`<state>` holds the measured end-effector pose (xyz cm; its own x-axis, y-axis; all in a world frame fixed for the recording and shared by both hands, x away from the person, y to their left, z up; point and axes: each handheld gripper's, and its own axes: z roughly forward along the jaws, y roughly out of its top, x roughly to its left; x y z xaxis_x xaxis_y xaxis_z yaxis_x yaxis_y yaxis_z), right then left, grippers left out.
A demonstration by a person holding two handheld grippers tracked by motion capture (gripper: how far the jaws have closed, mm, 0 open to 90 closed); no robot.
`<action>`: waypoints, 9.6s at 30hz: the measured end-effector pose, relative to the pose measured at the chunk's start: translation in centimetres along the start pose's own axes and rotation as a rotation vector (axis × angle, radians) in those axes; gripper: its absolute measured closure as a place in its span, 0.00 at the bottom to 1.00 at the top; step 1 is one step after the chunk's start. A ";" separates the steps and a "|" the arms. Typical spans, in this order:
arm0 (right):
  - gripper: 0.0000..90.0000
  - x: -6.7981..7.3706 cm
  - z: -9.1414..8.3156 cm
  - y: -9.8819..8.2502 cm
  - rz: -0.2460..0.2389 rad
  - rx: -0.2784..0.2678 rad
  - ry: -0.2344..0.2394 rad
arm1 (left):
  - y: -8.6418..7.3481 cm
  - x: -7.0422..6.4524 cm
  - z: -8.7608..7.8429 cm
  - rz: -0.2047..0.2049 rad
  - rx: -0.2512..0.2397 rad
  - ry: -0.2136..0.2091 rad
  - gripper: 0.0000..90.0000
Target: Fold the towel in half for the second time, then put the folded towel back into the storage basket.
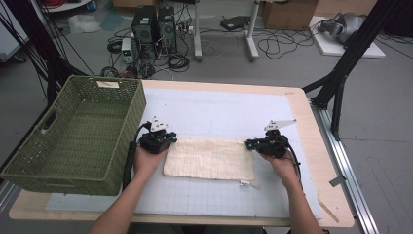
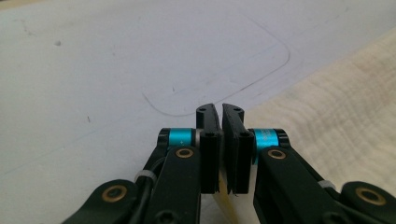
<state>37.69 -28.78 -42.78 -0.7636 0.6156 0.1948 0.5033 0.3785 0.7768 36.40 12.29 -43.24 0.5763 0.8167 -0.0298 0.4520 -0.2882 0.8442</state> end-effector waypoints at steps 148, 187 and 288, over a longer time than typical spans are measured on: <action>0.68 7.3 -5.2 -4.2 -0.132 -0.029 0.152 | -4.5 -4.0 -8.5 0.112 -0.065 -0.177 0.82; 0.65 7.7 -1.4 -5.1 -0.184 0.085 0.004 | -5.3 -4.1 -4.8 0.172 0.052 -0.156 0.77; 0.72 6.4 -1.3 -4.6 0.016 0.111 -0.079 | -5.3 -3.1 -5.9 0.032 0.132 -0.152 0.76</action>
<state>29.94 -27.46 -44.34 -0.7230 0.6731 0.1554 0.5601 0.4394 0.7023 28.21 14.22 -44.51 0.6835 0.7239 -0.0934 0.5118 -0.3840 0.7685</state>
